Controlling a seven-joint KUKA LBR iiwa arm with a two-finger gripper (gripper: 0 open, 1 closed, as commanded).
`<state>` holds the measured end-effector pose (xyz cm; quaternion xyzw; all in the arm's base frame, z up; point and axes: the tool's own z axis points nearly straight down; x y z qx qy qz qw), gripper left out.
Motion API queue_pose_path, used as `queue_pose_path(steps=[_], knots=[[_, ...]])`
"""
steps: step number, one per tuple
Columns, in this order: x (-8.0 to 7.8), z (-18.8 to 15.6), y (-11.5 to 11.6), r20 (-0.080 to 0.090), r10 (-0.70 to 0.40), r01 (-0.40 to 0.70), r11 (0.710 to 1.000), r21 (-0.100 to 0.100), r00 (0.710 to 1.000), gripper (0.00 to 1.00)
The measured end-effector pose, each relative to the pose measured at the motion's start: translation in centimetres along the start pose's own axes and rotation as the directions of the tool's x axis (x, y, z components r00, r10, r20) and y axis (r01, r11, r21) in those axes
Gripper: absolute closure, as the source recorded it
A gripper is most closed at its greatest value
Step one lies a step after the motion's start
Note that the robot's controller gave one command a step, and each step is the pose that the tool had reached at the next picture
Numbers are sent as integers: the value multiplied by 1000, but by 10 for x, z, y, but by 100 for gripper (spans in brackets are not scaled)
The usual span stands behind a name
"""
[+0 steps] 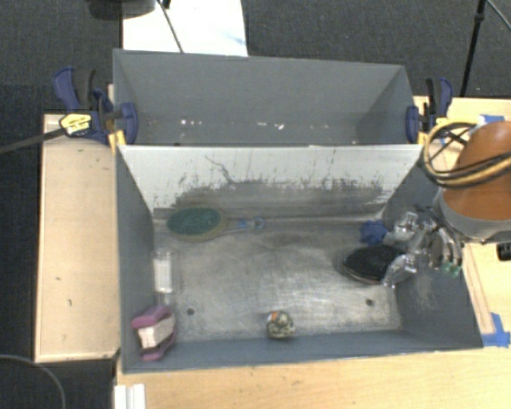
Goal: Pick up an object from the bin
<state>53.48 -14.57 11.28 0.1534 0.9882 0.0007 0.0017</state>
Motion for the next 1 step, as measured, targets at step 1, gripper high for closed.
queue_pose_path(steps=[1], knots=[[-9,-166,17,8,-67,67,998,1,998,100]])
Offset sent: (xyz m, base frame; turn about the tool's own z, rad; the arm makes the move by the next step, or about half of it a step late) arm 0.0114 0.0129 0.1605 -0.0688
